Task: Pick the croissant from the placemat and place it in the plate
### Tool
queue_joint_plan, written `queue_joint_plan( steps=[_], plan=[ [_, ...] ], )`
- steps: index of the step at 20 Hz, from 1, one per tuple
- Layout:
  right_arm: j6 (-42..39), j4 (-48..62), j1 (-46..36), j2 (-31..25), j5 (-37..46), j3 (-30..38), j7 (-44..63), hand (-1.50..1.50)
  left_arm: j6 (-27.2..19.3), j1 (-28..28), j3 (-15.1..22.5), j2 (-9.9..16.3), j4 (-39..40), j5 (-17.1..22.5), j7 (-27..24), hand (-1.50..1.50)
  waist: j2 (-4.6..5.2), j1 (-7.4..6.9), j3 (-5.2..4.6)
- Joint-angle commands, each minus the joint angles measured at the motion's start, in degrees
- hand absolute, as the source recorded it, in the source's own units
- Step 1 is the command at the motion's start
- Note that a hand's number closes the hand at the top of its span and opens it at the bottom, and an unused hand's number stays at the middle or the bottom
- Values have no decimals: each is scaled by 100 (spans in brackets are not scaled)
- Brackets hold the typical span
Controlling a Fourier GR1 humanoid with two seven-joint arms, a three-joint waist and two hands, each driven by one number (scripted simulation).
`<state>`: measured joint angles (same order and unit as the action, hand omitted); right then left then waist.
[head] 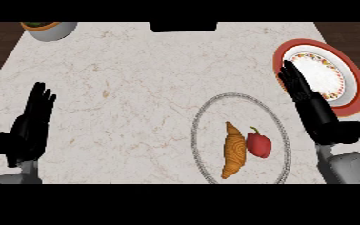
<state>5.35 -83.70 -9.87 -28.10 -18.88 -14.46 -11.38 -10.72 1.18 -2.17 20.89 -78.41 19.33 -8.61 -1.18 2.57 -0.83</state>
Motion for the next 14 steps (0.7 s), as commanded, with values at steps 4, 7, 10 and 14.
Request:
queue_joint_plan(
  steps=[4,7,10,14],
  plan=[
    [-853,14,-569,-188,-184,-39,681,150,79,398,486,145,-32,-543,520,0,127,-273,83],
    [-751,-183,-772,-1832,1857,-372,195,150,188,295,631,176,-47,-485,779,0,-19,-172,-96],
    [579,219,356,-303,1020,335,-727,-150,97,463,728,147,-175,-525,1182,0,107,-29,111],
    [-230,684,788,-240,1371,-26,-1776,-150,111,837,883,17,-160,-720,1668,0,122,-232,88]
  ],
)
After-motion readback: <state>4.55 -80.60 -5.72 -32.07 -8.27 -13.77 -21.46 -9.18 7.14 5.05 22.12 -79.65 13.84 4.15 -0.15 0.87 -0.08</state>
